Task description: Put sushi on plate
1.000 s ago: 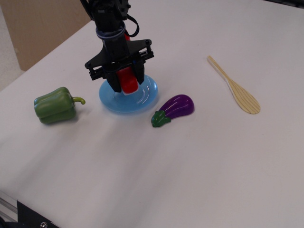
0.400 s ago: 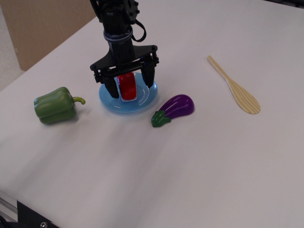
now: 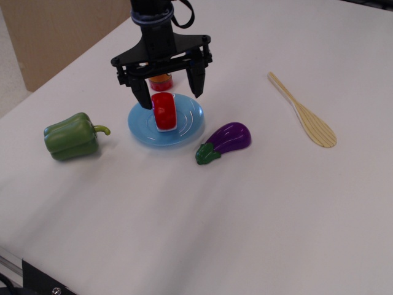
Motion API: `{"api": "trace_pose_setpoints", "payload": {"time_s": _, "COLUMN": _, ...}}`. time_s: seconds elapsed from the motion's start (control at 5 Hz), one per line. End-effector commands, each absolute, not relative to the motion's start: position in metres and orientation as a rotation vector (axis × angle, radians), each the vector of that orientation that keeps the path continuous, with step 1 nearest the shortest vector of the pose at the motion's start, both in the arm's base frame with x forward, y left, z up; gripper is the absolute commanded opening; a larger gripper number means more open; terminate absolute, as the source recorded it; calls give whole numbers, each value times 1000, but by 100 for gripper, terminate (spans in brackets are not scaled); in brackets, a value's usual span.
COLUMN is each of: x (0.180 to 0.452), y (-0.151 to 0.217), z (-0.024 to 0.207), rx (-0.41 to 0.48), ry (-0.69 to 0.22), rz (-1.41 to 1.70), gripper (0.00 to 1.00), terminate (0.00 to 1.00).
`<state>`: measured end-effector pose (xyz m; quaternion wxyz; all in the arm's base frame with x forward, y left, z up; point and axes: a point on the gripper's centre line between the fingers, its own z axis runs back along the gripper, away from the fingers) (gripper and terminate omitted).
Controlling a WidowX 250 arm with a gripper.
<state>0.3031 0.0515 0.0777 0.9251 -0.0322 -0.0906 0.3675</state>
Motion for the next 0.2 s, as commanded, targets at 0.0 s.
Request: {"api": "trace_pose_setpoints", "payload": {"time_s": 0.0, "x": 310, "y": 46, "z": 96, "rx": -75, "ry": -234, "rz": 742, "gripper": 100, "terminate": 100}}
